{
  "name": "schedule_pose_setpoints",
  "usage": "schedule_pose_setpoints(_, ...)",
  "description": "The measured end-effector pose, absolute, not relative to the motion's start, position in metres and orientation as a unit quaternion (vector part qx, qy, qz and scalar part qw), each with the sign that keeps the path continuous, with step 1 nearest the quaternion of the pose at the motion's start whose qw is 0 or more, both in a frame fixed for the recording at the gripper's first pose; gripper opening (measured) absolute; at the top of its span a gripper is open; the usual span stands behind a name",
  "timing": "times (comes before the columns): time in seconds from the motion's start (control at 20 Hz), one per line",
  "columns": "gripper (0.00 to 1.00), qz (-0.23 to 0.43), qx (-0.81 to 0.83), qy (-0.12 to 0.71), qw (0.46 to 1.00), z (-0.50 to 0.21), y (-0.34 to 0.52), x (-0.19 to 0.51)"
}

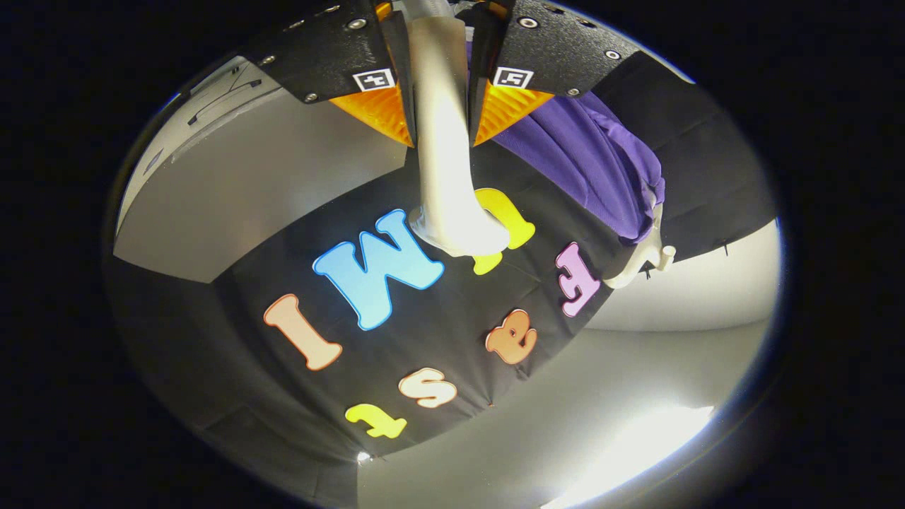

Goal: Iron the clothes twice with a garment steamer, once on the left side and once on the right side.

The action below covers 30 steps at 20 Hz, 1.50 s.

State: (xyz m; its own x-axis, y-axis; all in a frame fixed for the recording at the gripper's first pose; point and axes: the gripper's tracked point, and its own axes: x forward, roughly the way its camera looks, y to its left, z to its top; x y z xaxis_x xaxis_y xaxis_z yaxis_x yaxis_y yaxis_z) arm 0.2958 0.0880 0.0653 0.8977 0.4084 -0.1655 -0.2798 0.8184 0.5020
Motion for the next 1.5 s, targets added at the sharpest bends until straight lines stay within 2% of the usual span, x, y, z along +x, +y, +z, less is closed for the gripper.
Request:
schedule_pose_setpoints(0.55,0.36,0.137,0.100,-0.052,0.984,0.147,0.171,0.199)
schedule_pose_setpoints(0.8,0.36,0.135,0.055,-0.095,0.985,0.160,0.234,0.190)
schedule_pose_setpoints(1.1,0.36,0.134,0.016,-0.103,0.986,0.151,0.291,0.201)
schedule_pose_setpoints(1.5,0.36,0.138,-0.029,-0.062,0.988,0.101,0.331,0.214)
